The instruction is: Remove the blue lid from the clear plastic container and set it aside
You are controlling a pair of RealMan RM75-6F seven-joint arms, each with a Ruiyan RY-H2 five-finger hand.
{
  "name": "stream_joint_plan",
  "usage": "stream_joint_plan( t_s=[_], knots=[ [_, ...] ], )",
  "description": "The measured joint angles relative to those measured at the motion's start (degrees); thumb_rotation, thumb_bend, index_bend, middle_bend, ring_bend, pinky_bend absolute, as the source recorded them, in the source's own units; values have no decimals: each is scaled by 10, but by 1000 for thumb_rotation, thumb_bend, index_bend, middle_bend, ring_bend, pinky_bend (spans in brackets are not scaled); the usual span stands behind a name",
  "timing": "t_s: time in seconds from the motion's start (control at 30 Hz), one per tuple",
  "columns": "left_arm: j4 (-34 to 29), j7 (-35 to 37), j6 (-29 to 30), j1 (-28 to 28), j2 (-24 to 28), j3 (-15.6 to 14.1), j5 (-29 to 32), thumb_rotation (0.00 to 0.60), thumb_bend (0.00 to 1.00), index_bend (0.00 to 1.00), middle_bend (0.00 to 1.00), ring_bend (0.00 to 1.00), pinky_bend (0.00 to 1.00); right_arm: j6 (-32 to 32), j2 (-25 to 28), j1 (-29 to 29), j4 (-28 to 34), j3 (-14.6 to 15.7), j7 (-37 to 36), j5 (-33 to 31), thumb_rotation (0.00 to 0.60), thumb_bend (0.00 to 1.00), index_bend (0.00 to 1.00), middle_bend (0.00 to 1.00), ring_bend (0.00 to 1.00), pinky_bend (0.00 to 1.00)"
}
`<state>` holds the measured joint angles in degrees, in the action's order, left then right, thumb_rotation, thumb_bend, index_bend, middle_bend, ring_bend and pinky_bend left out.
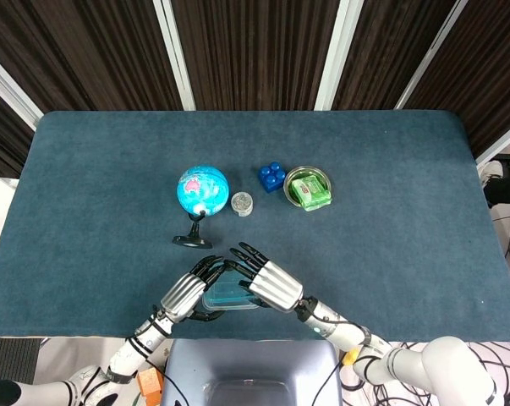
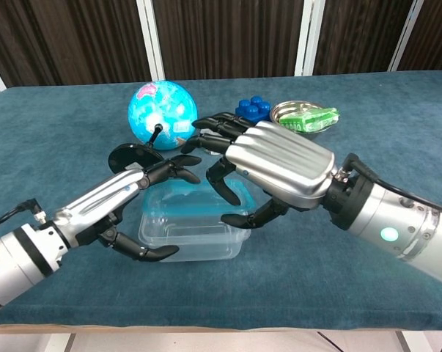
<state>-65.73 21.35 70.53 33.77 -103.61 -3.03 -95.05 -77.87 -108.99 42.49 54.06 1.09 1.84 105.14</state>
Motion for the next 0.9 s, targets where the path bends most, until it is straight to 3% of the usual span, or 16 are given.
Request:
stream_joint_plan(
  t_s=[0.1,0.47,0.9],
  knots=[
    [-6,-2,1,-3,3,3,4,600,241,0,51,0,20,-2,0,-1,-1,0,12,0,600,1000,744,171,25,89],
    [-19,-5,11,-6,17,5,-1,600,242,0,47,0,16,-14,7,-1,8,-2,7,1,600,1000,743,171,29,89],
    [-11,-6,37,-20,48,20,10,600,244,0,44,0,14,-47,83,-15,45,-3,21,8,600,1000,743,171,32,94]
  ],
)
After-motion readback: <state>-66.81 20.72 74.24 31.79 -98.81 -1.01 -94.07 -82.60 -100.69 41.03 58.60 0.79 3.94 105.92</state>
